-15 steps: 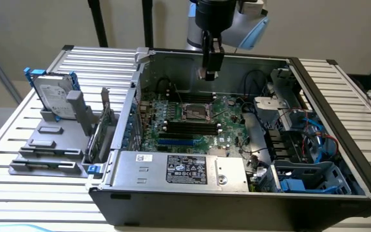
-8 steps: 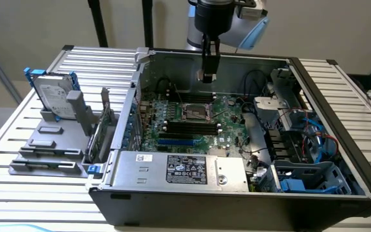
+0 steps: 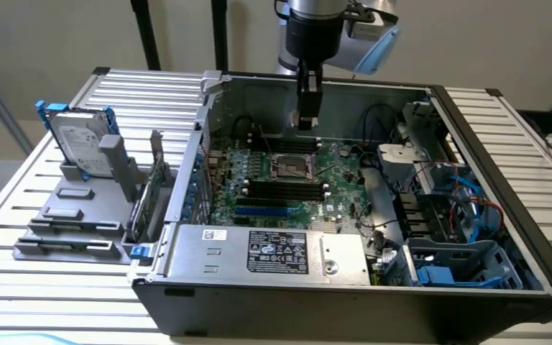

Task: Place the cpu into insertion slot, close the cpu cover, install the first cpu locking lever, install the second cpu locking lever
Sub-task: 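Place the cpu into insertion slot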

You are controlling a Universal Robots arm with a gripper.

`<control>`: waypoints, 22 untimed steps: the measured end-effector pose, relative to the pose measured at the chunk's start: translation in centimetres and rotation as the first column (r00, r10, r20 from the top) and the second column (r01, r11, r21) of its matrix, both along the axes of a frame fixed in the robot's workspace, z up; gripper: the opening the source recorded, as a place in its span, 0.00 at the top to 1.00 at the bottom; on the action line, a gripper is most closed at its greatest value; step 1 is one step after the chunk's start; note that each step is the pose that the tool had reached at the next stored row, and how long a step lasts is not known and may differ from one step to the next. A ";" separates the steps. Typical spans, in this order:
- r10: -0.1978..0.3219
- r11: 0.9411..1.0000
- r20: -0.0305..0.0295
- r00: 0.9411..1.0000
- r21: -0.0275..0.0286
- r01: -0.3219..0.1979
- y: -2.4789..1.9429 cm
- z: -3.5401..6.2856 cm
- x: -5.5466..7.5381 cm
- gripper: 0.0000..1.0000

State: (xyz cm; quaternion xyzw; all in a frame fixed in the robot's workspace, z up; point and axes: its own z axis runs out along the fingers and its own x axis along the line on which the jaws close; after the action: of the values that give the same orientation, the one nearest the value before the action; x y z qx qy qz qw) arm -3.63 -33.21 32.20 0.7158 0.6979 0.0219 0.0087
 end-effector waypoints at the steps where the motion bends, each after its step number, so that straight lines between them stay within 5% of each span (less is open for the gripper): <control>1: 0.001 1.000 0.000 1.000 0.000 -0.001 0.00 -0.20 -0.1 0.46; 22: 0.005 1.000 0.000 1.000 0.000 -0.005 0.00 -4.01 -0.4 0.46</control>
State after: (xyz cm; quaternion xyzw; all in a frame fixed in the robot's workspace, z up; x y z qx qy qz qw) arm -3.99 -33.21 28.20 0.7140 0.6997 0.0219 0.0086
